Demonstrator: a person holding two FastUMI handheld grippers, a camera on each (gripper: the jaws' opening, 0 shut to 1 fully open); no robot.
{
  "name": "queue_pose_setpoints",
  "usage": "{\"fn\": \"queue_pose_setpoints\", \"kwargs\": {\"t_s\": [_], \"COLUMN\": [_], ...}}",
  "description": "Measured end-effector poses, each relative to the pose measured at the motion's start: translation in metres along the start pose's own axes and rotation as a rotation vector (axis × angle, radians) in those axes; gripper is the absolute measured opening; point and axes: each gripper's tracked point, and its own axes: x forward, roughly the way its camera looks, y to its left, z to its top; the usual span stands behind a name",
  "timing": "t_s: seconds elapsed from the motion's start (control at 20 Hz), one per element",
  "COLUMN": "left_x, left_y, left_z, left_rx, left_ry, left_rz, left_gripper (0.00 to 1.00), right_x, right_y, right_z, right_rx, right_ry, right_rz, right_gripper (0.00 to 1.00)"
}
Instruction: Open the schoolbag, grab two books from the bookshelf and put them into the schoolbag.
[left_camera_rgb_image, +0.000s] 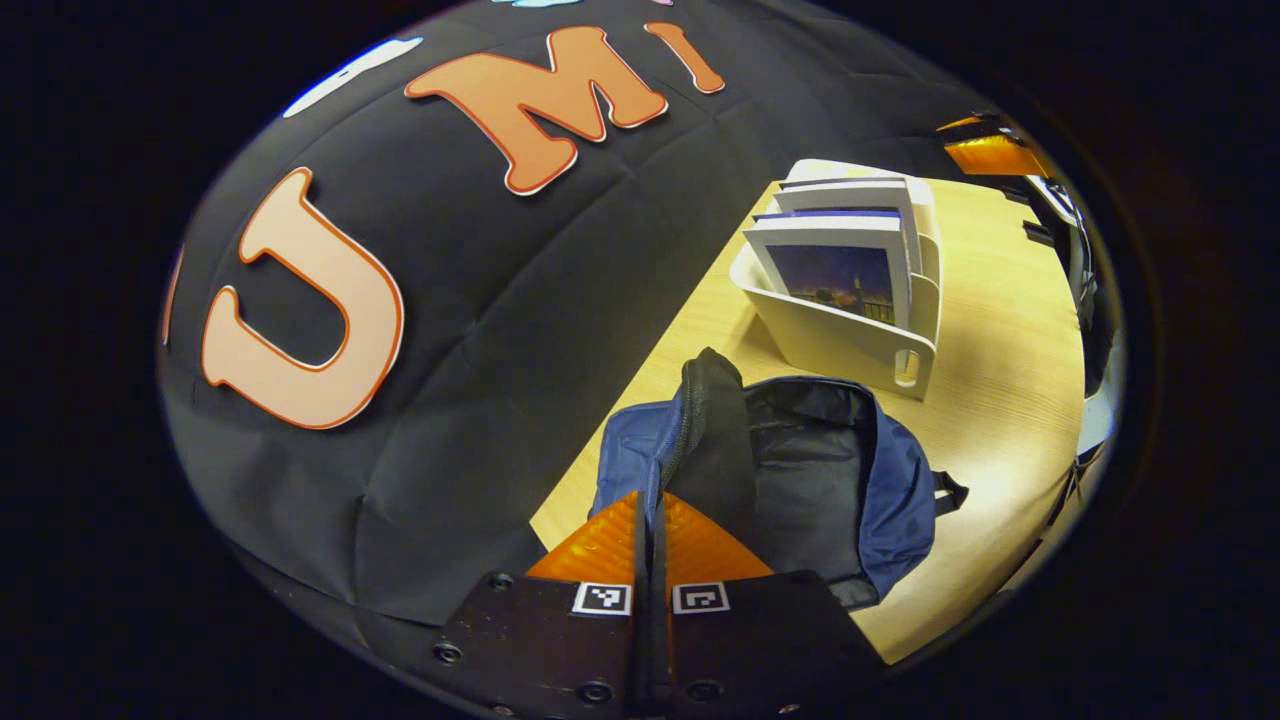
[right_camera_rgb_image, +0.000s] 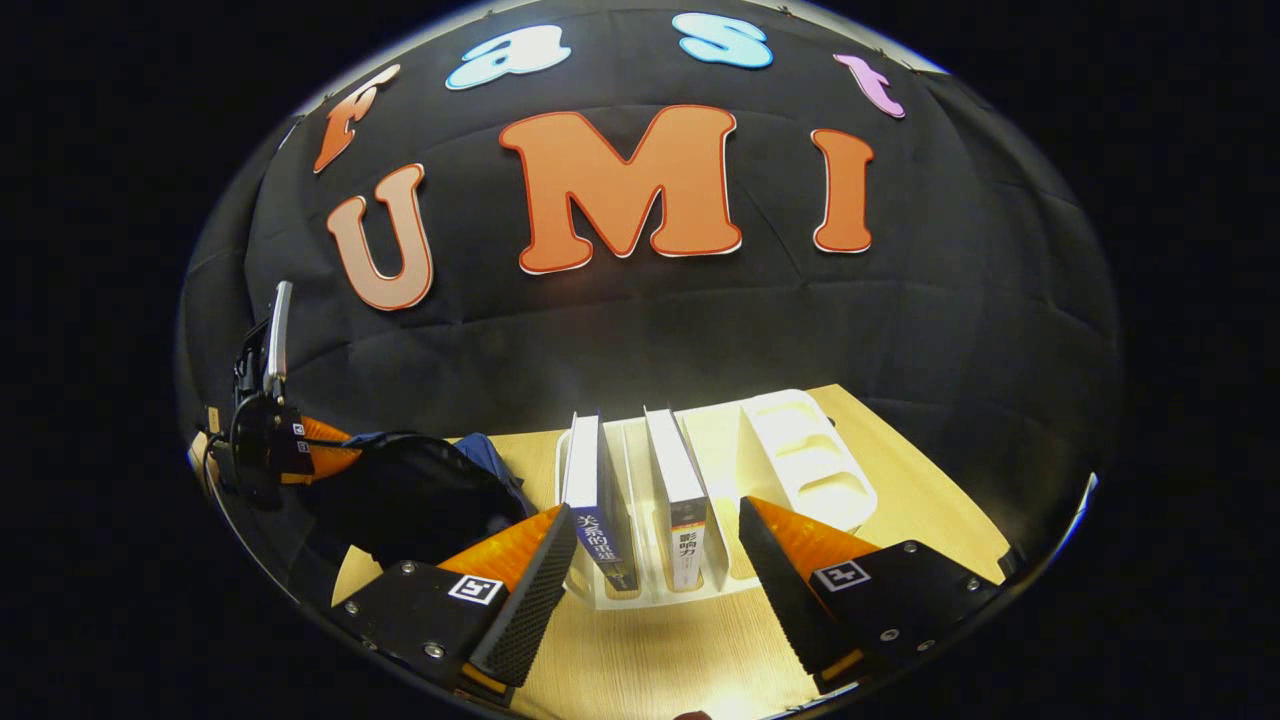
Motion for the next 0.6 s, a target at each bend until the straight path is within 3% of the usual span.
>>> {"fn": "queue_pose_setpoints", "kwargs": {"t_s": [0.3,0.6], "left_x": [0.009,0.013], "left_y": [0.0,0.0], "left_z": [-0.011,-0.016], "left_rx": [-0.066,-0.107], "left_ry": [-0.034,-0.058], "left_rz": [-0.019,-0.033], "left_gripper": [0.01,0.0], "right_x": [0.027,0.091], "right_y": [0.027,0.073], "right_z": [0.024,0.032], "right_rx": [-0.072,-0.14], "right_ry": [0.118,0.405], "right_rz": [0.029,0.125], "right_gripper": [0.97,0.97]}}
